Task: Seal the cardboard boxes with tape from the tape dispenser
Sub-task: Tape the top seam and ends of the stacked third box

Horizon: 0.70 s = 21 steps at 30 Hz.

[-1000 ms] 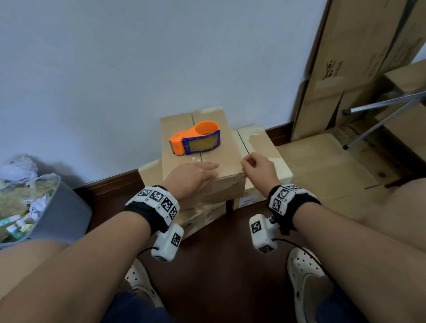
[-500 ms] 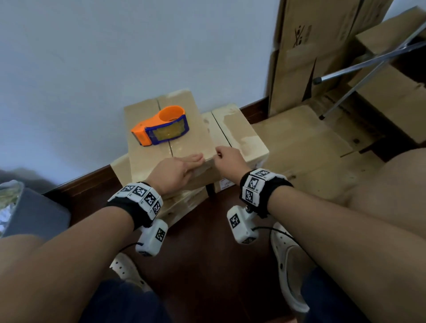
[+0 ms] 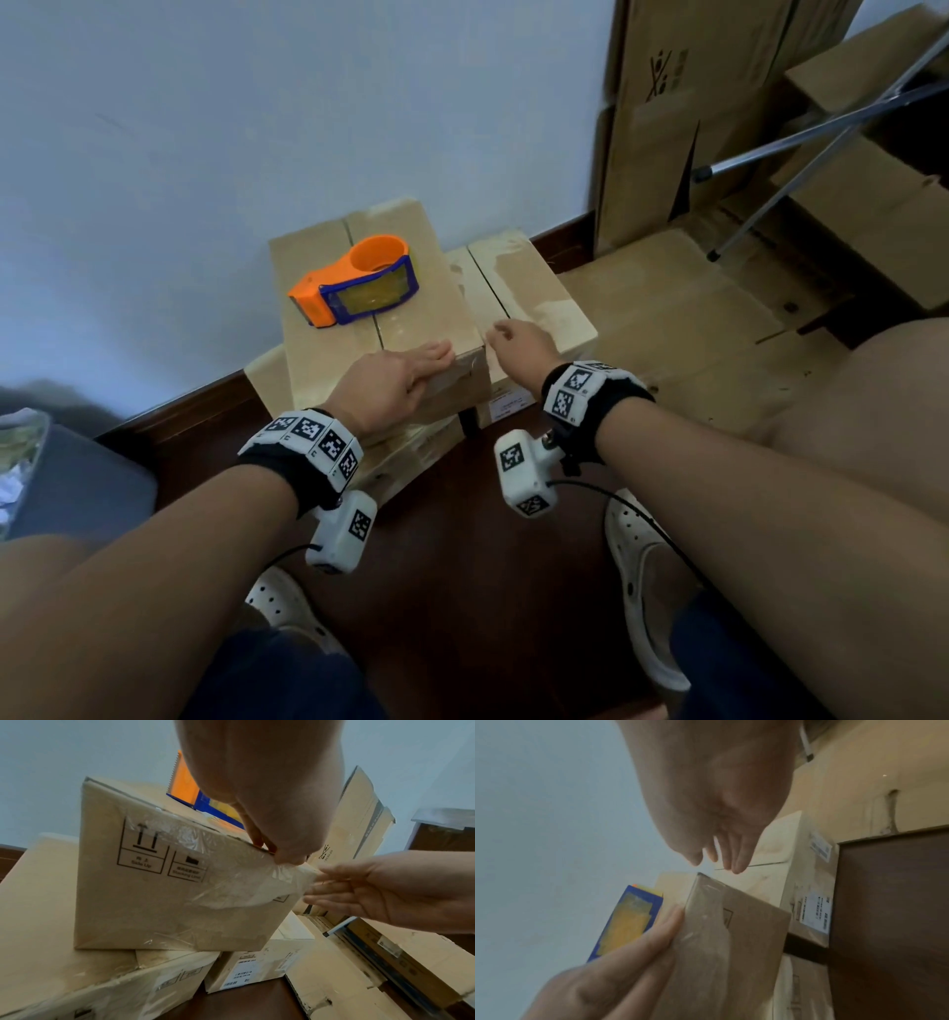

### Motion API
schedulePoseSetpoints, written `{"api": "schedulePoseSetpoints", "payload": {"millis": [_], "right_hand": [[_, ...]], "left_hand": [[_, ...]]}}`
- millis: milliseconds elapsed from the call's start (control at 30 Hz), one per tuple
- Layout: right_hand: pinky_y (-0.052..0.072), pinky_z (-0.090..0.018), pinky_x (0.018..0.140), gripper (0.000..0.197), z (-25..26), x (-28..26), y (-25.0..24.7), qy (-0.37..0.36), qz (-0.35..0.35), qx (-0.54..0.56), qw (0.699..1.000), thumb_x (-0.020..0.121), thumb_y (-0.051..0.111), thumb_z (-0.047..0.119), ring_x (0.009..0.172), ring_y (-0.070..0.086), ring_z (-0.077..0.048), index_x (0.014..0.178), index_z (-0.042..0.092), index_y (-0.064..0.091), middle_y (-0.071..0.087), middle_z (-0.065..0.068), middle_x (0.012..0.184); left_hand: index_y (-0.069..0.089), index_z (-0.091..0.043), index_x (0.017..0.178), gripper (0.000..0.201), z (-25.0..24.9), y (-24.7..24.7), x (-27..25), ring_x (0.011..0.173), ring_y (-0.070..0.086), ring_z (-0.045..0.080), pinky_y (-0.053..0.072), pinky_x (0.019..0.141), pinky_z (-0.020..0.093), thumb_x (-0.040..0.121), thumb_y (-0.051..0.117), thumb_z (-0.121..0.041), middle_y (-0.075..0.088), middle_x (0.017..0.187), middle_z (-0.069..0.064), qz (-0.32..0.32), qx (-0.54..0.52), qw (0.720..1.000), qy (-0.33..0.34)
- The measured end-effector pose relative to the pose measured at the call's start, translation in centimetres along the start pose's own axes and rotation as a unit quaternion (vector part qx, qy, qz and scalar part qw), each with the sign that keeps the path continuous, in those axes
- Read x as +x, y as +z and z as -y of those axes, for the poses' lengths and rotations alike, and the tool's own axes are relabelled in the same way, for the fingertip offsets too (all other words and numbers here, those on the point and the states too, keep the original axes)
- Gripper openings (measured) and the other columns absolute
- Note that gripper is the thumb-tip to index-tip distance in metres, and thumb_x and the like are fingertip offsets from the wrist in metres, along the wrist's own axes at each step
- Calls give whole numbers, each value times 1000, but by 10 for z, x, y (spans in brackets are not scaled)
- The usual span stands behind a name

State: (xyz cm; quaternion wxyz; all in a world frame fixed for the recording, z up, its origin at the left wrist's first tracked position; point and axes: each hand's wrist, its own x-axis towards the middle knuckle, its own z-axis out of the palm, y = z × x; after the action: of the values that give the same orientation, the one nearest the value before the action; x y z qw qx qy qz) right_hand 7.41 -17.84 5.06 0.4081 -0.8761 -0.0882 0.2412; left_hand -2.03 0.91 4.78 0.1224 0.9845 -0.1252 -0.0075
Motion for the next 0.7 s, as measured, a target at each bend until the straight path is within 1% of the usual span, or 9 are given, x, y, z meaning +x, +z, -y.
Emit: {"api": "schedulePoseSetpoints", "payload": {"millis": [67, 133, 233, 333, 400, 467, 500, 600, 700], "right_hand": [[53, -41, 78, 38, -1, 4, 5, 72, -1, 75, 995, 98, 45, 40, 82, 63, -28, 89, 5, 56, 65, -13, 89], [52, -35, 64, 36, 4, 1, 10, 134, 55, 256, 956, 100, 44, 36, 63, 58, -22, 84, 4, 51, 59, -12, 74], [50, -24, 51, 31, 14, -3, 12, 195, 105, 420, 880, 104, 39, 30, 60, 54, -19, 91, 3, 49, 54, -12, 72], [53, -22, 42, 35, 20, -1, 13, 229, 116, 478, 840, 103, 41, 31, 61, 54, -22, 92, -1, 51, 51, -14, 73], [54, -24, 44, 32, 22, 0, 16, 215, 99, 489, 839, 104, 37, 27, 62, 53, -22, 114, -2, 47, 51, -16, 76], [57, -30, 50, 43, 20, 0, 18, 193, 89, 498, 841, 105, 37, 23, 66, 56, -22, 143, 6, 29, 53, -18, 82], [59, -33, 54, 48, 17, 0, 17, 190, 90, 499, 841, 104, 39, 23, 70, 58, -24, 147, 9, 24, 55, -19, 87], [59, -33, 61, 50, 1, -1, 12, 199, 112, 426, 875, 101, 42, 39, 81, 64, -28, 133, 1, 39, 61, -19, 93], [51, -28, 57, 46, -9, -1, 11, 210, 74, 366, 904, 100, 36, 49, 65, 59, -23, 125, 11, 39, 58, -14, 80]], "left_hand": [[50, -24, 139, 55, 1, 2, -2, 133, 42, 6, 44, 105, 33, 87, 53, -6, 42, 146, -11, 0, -6, 1000, -1], [49, -25, 139, 56, 2, 3, -2, 134, 39, 3, 42, 106, 30, 86, 53, -6, 41, 146, -12, -1, -15, 1000, -1], [51, -24, 139, 56, 3, 3, -2, 134, 38, 2, 39, 106, 26, 86, 54, -6, 42, 146, -10, -5, -23, 1000, 4], [52, -23, 138, 56, 2, 3, -1, 134, 40, 5, 37, 107, 25, 86, 54, -4, 44, 145, -7, -6, -27, 1000, 7], [53, -22, 137, 55, 2, 3, 0, 133, 41, 6, 37, 107, 26, 85, 54, -4, 45, 144, -6, -11, -31, 999, 7], [55, -21, 136, 54, 3, 3, 1, 133, 42, 6, 38, 108, 26, 85, 54, -4, 46, 144, -5, -13, -37, 999, 8], [55, -21, 135, 54, 3, 2, 1, 133, 42, 5, 37, 108, 26, 85, 54, -4, 46, 144, -5, -12, -39, 999, 7], [53, -23, 137, 55, 3, 0, 1, 133, 40, 2, 34, 110, 23, 85, 52, -4, 45, 144, -8, -4, -46, 999, -3], [52, -24, 137, 57, 4, -1, 2, 133, 39, 2, 32, 111, 22, 85, 52, -3, 45, 144, -9, -2, -49, 999, -5]]}}
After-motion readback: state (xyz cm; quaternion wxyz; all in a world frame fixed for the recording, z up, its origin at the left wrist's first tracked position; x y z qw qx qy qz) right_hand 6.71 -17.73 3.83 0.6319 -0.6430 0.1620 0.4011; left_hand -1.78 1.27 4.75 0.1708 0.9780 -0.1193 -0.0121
